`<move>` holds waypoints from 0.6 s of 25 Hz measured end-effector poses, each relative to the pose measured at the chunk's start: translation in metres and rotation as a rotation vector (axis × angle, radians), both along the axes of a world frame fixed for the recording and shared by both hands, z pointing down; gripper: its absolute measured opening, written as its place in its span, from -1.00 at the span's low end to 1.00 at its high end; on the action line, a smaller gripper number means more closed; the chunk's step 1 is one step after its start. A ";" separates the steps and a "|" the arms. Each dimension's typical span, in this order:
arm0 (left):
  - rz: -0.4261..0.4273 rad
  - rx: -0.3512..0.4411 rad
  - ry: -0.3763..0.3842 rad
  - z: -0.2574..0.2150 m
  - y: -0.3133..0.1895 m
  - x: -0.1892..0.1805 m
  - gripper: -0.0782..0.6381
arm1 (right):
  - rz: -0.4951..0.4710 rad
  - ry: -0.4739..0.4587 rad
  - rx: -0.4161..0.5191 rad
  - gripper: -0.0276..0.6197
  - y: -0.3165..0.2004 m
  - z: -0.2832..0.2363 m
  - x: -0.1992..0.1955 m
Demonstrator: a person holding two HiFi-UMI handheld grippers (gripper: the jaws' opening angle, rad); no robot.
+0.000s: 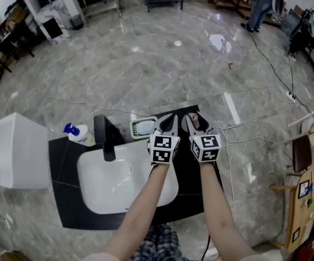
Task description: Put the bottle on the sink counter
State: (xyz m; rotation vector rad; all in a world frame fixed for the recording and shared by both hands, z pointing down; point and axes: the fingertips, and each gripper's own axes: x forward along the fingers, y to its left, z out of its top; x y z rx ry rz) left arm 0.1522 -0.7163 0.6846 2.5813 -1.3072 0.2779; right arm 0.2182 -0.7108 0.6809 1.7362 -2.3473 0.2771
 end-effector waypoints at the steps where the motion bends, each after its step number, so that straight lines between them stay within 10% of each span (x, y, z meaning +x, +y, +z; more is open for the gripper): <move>1: 0.002 -0.003 0.002 0.001 0.001 -0.001 -0.70 | -0.002 0.005 -0.002 -0.45 0.000 0.002 -0.001; 8: -0.001 0.000 0.006 0.004 0.003 -0.003 -0.70 | 0.000 0.008 0.002 -0.43 0.000 0.002 0.000; 15: -0.006 -0.007 0.013 0.004 0.007 -0.007 -0.70 | 0.009 -0.021 0.007 0.01 0.003 -0.006 0.001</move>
